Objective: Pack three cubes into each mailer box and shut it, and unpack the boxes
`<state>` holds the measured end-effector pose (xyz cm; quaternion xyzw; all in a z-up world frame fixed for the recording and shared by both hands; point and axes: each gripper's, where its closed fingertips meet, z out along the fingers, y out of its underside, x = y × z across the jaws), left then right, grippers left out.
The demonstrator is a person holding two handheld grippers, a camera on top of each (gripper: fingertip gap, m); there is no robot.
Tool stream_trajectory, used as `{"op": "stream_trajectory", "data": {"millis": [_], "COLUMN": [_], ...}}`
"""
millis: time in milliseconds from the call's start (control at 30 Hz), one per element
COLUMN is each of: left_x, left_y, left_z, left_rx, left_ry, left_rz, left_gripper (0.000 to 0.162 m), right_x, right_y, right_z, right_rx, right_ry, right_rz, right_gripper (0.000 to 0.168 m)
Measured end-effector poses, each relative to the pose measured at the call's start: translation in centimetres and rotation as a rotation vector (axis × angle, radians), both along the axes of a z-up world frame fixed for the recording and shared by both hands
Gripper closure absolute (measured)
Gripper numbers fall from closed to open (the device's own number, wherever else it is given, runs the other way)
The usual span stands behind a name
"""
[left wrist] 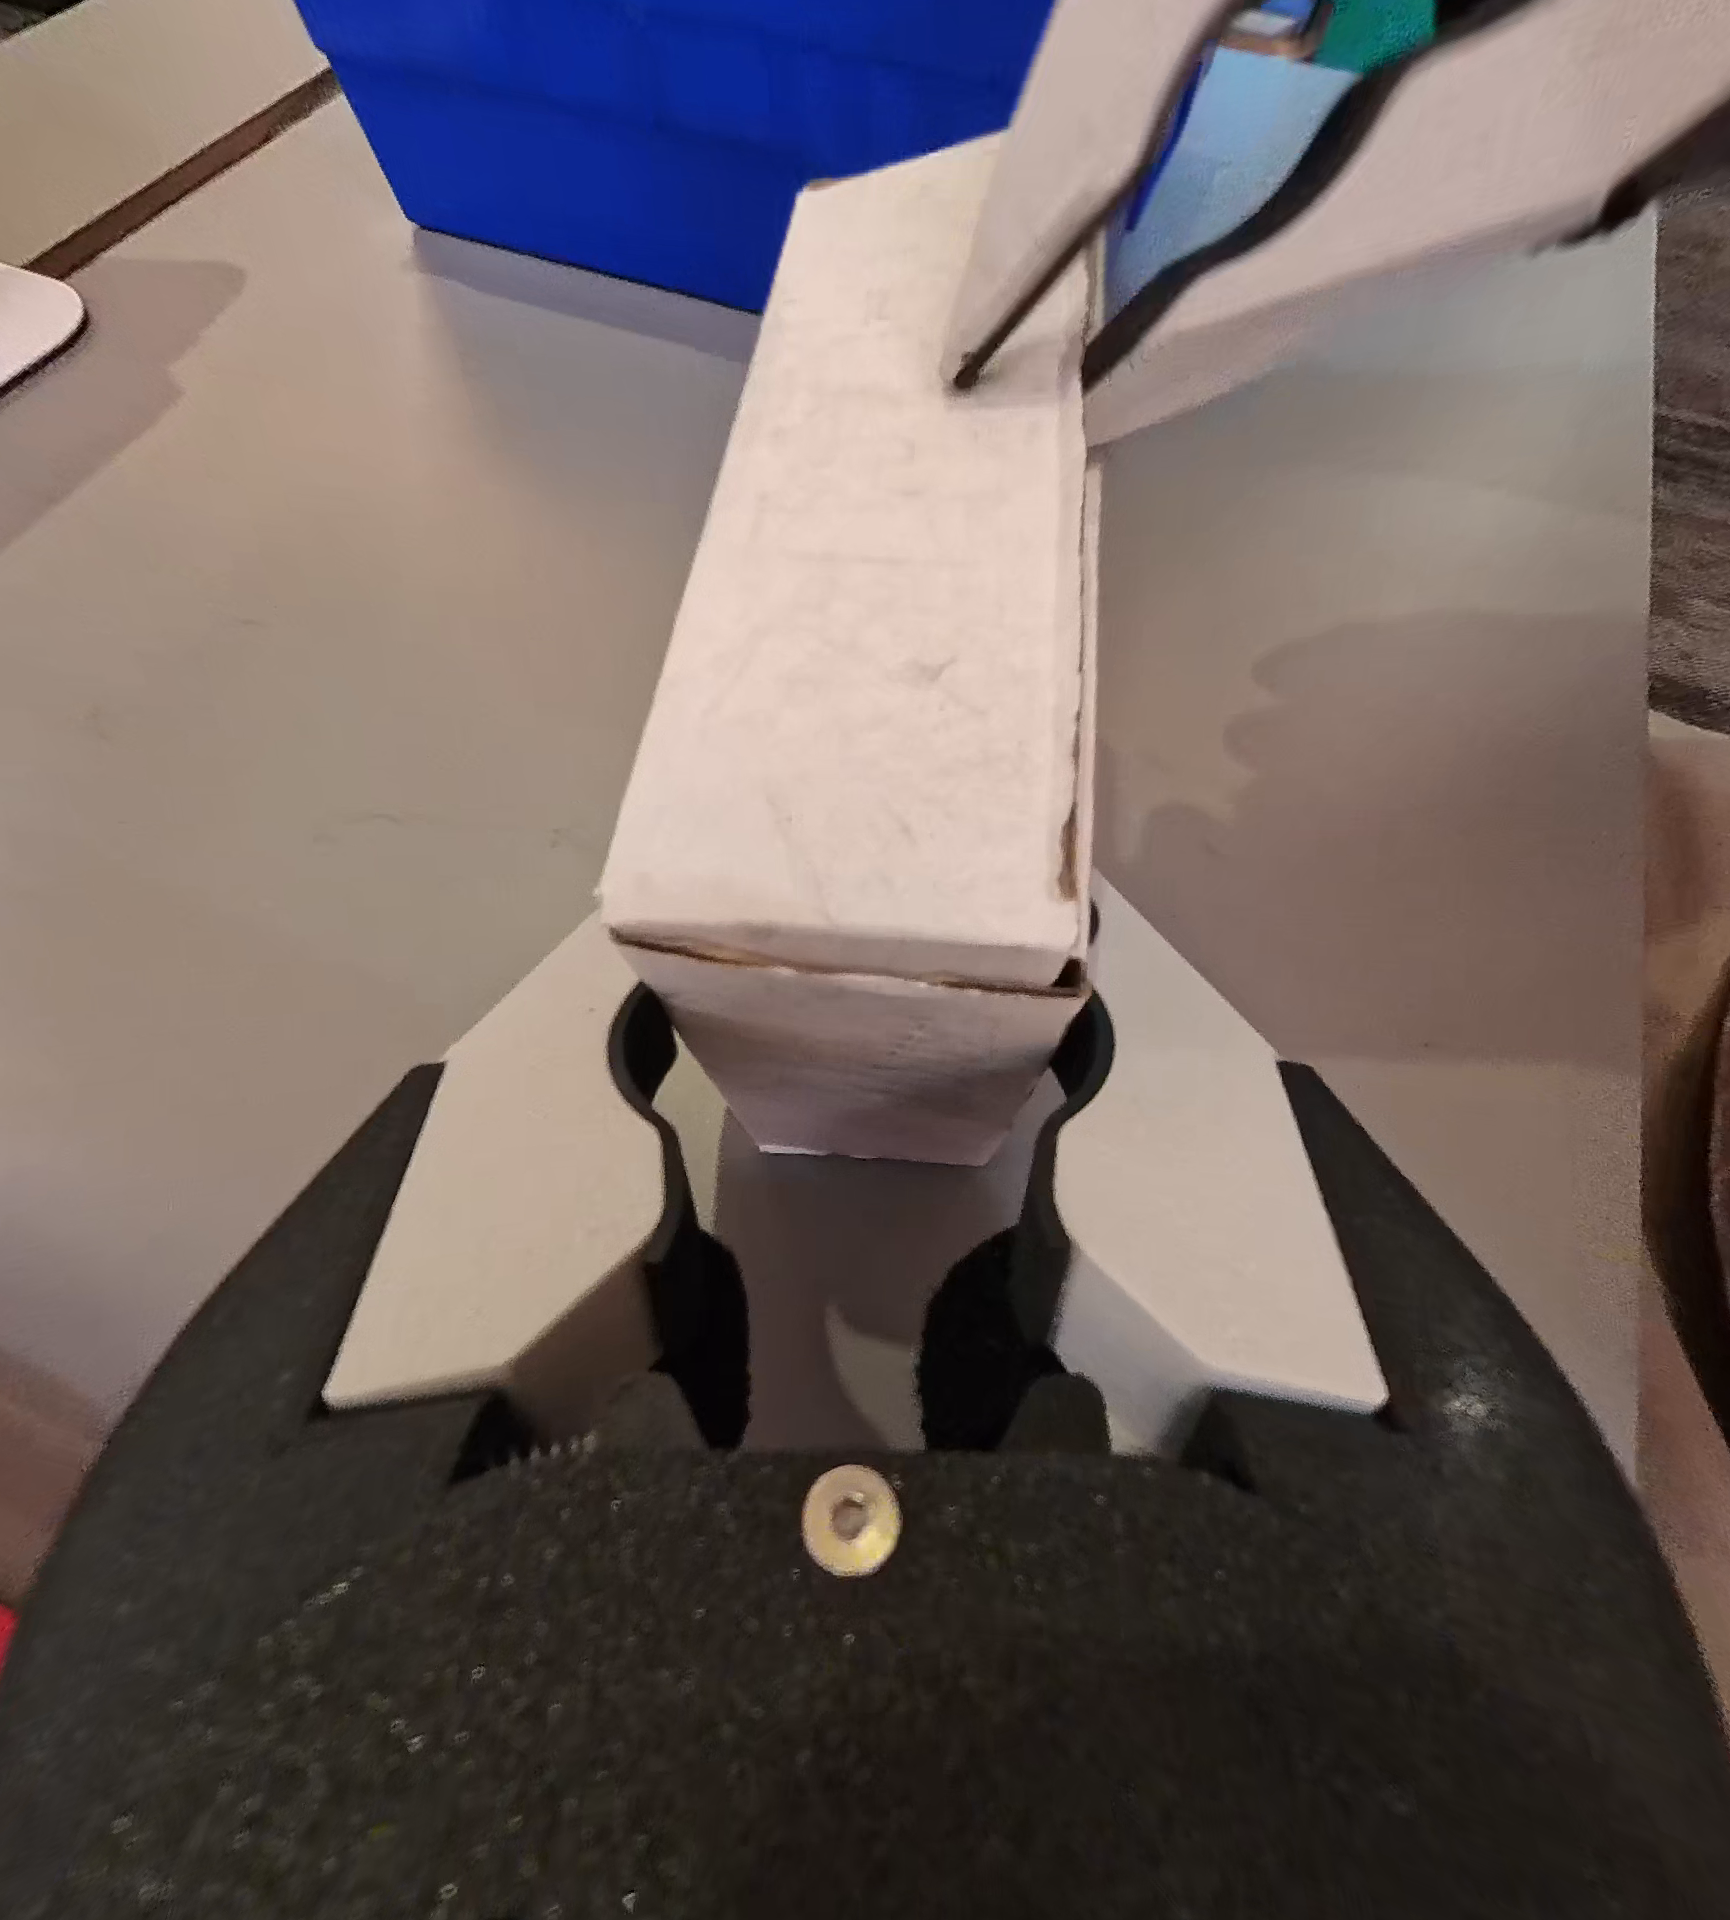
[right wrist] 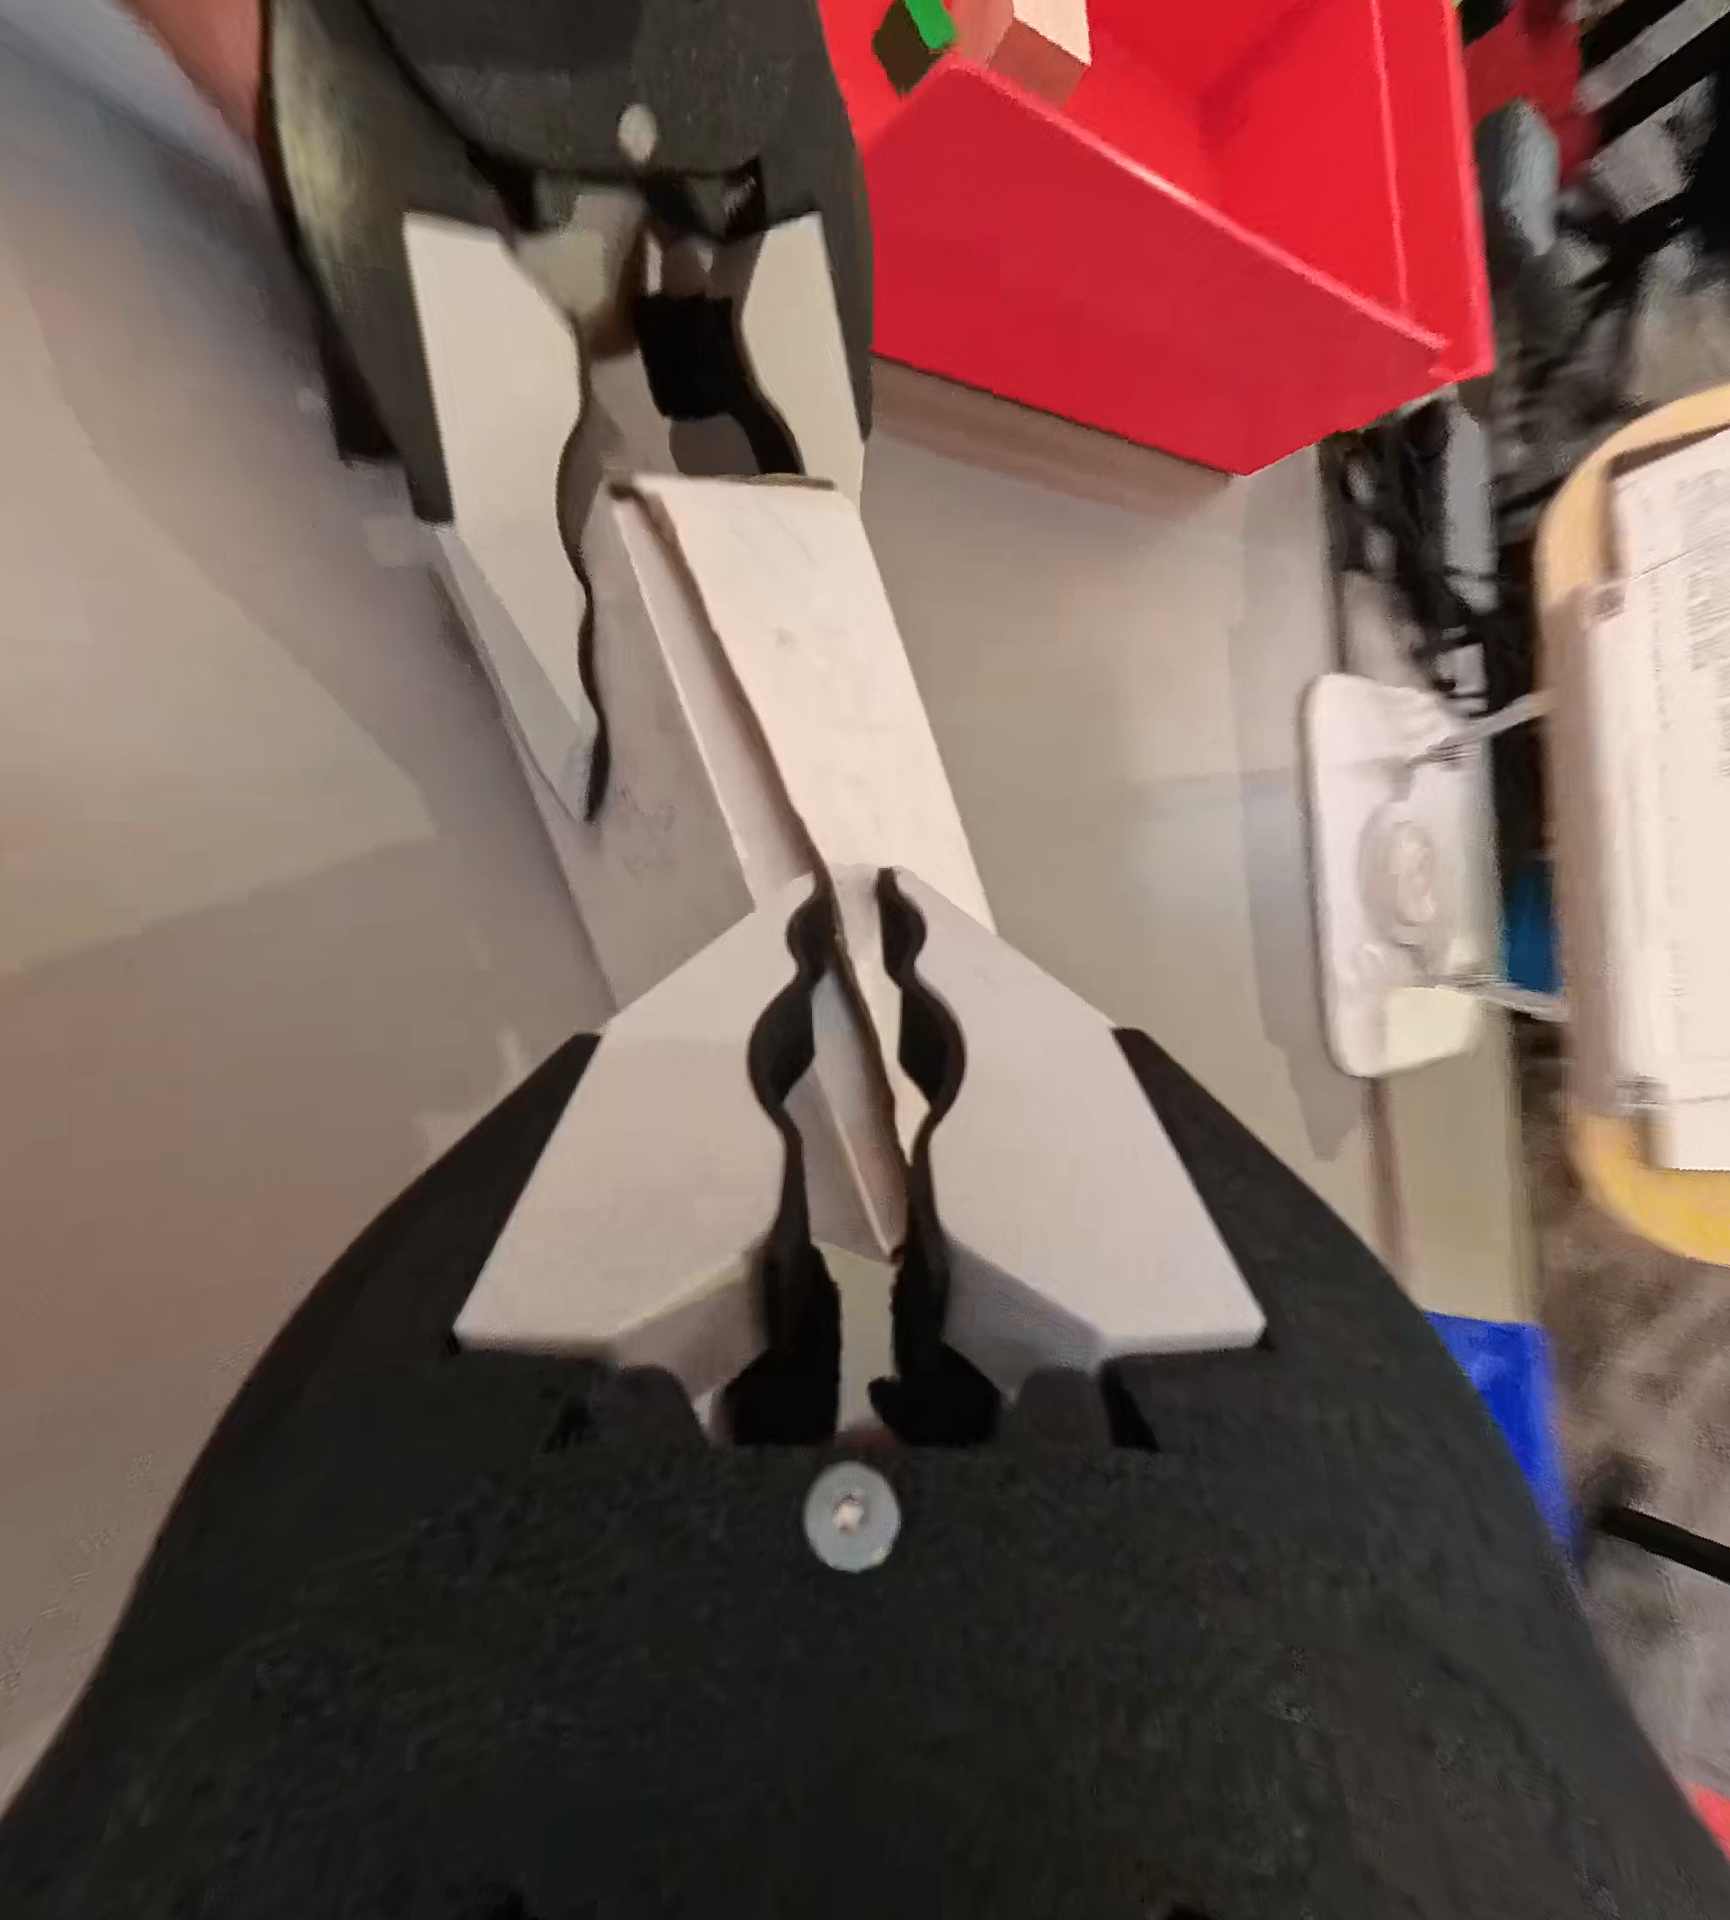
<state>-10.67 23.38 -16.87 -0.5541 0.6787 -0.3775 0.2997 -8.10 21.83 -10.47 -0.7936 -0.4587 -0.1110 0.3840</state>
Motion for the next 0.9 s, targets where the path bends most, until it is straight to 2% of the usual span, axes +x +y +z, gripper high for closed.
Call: {"op": "stream_trajectory", "data": {"millis": [167,233,467,600,667,833,900], "left_x": [-0.1,-0.1,-0.1,-0.1,-0.1,-0.1,-0.1], "left_y": [-0.1,-0.4,-0.3,-0.4,-0.4,-0.2,0.0], "left_z": [-0.1,-0.2,-0.2,-0.1,-0.1,0.0,0.1], "left_rx": [-0.011,0.049,0.092,0.12,0.123,0.135,0.228], "left_ry": [0.014,0.01,-0.004,-0.018,-0.016,-0.026,-0.039], "left_rz": [-0.006,-0.019,-0.017,-0.031,-0.029,-0.025,-0.035], "left_gripper": [0.091,0.092,0.092,0.092,0.092,0.092,0.091], "right_x": [-0.7,-0.6,-0.6,-0.6,-0.5,-0.6,0.1], "right_y": [0.4,0.7,1.1,1.2,1.2,1.3,1.7], "right_z": [0.3,0.0,-0.1,0.6,0.8,0.8,1.2], "right_rx": [0.336,0.375,0.372,0.248,0.175,0.156,0.235], "right_ry": [-0.519,-0.594,-0.561,-0.316,-0.248,-0.367,-0.452], "right_rz": [0.07,0.052,0.015,-0.024,-0.023,0.036,-0.007], "right_gripper": [0.164,0.167,0.166,0.167,0.167,0.166,0.145]}}
